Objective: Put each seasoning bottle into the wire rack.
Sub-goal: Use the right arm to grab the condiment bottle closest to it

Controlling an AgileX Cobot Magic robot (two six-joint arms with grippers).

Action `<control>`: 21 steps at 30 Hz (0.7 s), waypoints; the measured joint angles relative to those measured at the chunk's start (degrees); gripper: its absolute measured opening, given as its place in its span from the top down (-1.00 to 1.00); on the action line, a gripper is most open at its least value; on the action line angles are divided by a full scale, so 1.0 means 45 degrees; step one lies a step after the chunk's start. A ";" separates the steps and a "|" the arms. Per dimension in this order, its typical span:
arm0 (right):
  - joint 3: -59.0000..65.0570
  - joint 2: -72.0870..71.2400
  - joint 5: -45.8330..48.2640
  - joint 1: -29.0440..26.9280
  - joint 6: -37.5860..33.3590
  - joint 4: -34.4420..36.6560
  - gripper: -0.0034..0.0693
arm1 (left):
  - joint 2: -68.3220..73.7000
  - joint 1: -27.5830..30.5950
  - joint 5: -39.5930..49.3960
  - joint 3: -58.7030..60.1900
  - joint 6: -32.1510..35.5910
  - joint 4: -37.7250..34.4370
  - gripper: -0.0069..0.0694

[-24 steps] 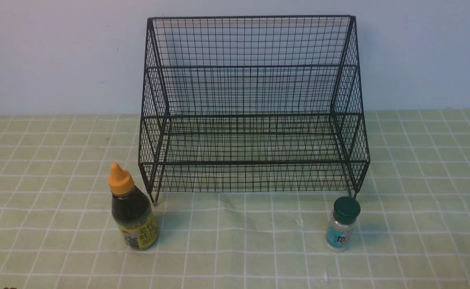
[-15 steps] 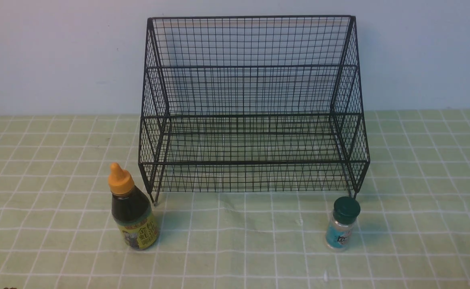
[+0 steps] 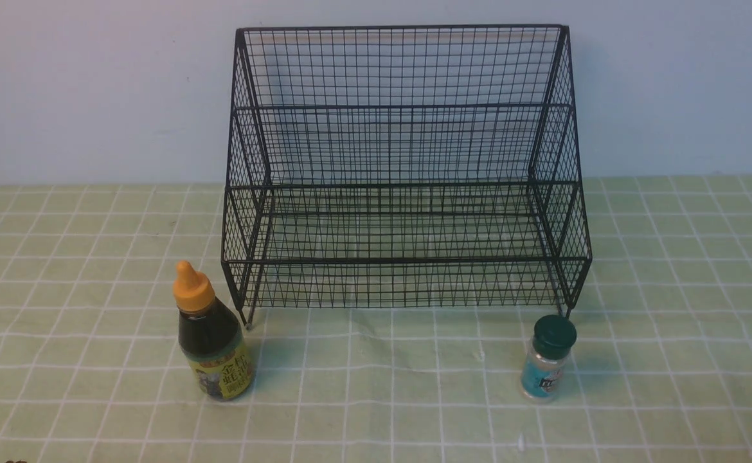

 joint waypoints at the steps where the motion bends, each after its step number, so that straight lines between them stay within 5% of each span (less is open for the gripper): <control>1: 0.0000 0.0000 0.0000 0.0000 0.0000 0.0000 0.95 | 0.0000 0.0000 0.0000 0.0000 0.0000 0.0000 0.83; 8: 0.0018 0.0000 -0.0280 0.0000 -0.0137 0.0153 0.95 | 0.0000 0.0000 0.0000 0.0000 0.0000 0.0000 0.83; 17: 0.0059 0.0000 -0.5355 0.0000 0.1880 0.5383 0.95 | 0.0000 0.0000 0.0000 0.0000 0.0000 0.0000 0.83; 21: 0.0059 0.0000 -0.6454 0.0000 0.2051 0.6015 0.95 | 0.0000 0.0000 0.0000 0.0000 0.0000 0.0000 0.83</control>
